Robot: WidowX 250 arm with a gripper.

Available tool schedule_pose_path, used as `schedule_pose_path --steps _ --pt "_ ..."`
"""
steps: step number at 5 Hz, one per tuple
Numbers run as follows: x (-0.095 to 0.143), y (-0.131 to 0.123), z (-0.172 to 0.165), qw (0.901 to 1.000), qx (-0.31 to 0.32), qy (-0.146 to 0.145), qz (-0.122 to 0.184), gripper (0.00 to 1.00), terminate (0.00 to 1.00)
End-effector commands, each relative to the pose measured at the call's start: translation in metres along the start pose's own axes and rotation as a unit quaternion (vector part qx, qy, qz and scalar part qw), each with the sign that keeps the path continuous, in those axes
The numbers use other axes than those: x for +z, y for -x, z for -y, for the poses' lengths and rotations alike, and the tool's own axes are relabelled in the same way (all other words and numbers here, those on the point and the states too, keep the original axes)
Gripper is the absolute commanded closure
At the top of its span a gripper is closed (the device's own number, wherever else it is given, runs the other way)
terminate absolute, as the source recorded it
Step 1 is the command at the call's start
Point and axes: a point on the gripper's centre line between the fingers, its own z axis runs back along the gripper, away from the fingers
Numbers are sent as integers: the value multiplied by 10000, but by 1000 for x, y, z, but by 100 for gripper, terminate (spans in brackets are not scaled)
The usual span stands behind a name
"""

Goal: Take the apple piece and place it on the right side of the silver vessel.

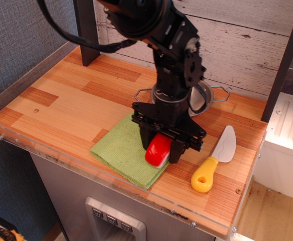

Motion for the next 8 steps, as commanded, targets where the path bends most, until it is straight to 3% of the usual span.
schedule_pose_path --steps 1,2,3,4,6,7,8 --pt "69 -19 -45 9964 357 125 760 100 0" --pt "66 -46 -96 9950 607 265 751 100 0" --pt "44 -74 -135 9951 756 114 632 100 0" --pt "17 -92 -147 9960 771 49 443 100 0" --pt "-8 -99 -138 9982 573 29 191 100 0" --pt "-6 -96 -148 9978 629 91 204 0 0" --pt "12 -93 -154 9975 553 146 409 0 0"
